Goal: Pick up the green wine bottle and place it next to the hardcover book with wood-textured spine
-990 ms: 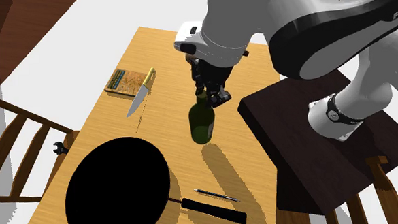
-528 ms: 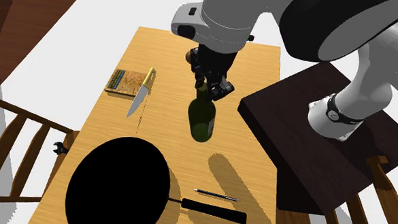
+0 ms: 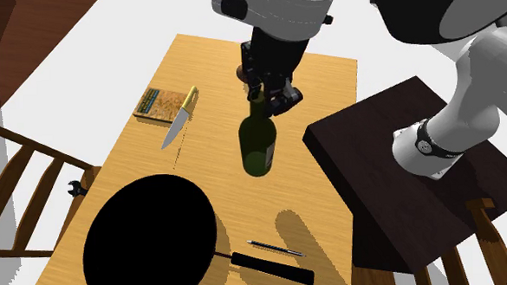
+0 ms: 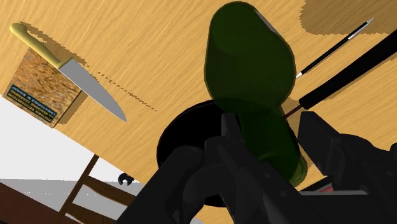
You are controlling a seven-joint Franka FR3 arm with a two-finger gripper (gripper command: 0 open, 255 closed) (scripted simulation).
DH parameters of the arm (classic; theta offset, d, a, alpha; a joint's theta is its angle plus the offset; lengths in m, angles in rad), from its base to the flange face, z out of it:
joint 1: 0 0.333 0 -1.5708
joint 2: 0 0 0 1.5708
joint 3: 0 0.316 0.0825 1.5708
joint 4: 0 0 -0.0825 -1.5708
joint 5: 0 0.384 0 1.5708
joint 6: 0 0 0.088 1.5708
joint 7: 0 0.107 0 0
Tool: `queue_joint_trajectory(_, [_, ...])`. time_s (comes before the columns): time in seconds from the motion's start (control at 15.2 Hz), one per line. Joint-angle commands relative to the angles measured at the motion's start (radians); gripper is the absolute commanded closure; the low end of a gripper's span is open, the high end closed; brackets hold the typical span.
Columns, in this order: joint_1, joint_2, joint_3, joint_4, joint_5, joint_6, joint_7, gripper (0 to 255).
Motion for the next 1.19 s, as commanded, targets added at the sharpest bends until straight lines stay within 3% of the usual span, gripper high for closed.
queue_joint_trajectory(0.0, [0.000, -0.008, 0.002, 0.021, -0.001, -0.029, 0.001, 255])
queue_joint_trajectory(1.12, [0.005, -0.032, 0.020, 0.229, 0.002, -0.260, 0.005, 255])
